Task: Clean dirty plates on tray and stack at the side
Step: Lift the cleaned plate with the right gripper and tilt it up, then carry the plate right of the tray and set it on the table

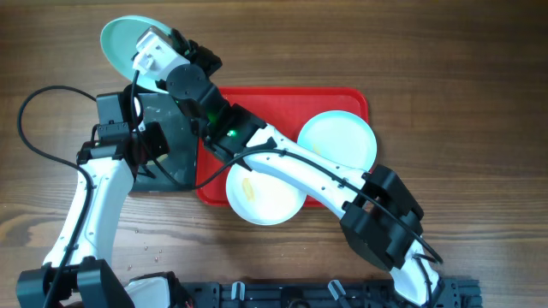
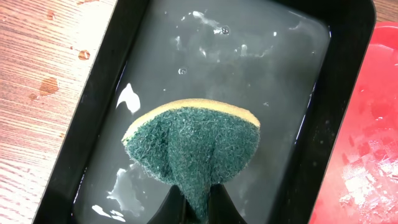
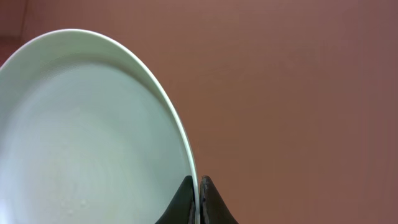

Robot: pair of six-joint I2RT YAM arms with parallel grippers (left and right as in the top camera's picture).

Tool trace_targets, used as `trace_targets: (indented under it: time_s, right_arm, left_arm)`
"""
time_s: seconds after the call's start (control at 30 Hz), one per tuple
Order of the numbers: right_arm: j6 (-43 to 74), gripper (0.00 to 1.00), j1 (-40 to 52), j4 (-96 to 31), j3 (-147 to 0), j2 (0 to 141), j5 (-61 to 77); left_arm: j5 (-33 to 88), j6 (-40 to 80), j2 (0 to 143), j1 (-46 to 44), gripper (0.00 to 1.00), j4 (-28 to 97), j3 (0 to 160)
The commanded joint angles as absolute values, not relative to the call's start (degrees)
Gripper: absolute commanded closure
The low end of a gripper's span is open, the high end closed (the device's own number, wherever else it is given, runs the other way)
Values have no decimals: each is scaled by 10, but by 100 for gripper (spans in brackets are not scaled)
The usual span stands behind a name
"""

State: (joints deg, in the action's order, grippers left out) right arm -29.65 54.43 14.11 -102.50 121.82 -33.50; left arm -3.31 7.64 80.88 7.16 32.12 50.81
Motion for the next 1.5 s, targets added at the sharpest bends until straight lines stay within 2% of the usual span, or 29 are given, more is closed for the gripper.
trace_targets:
  time_s: [0.0,0.13,0.23,0.27,0.37,0.47,0.63,0.7,0.93,1.1,1.33,1.47]
  right_arm:
    - [-248,96,540,143,-1038,1232,-347]
    - [-248,96,540,140,-1038,1232,-350]
    - [-89,96,529,90,-1038,1232,-346]
    - [-5,96,515,37,-1038,1232,-315]
    - [136,96,473,-61,-1038,1232,-180]
    - [209,96,425,-116,-1038,1232,-21]
    - [231,96,349,-173,-1038,1209,137]
    - [242,96,309,-223,-1038,1181,155]
    - [217,96,170,-425,-1038,1132,155]
    - [205,96,73,-523,-1037,1133,113]
    - [152,96,-22,-638,-1034,1133,52]
    - [156,95,-64,-642,-1009,1133,23]
  left_arm:
    - [-26,82,794,73,96,318,506]
    - [-26,82,794,73,96,317,506]
    - [-26,82,794,73,96,317,506]
    - [-26,82,794,73,96,317,506]
    - [-26,82,794,73,96,317,506]
    - [-26,82,794,73,96,317,506]
    - [-26,82,794,73,96,317,506]
    - [-26,82,794,73,96,317,506]
    - [-24,82,794,73,96,316,506]
    - [-24,82,794,73,96,317,506]
    - [-24,82,794,73,96,316,506]
    - [-13,82,794,73,96,313,506]
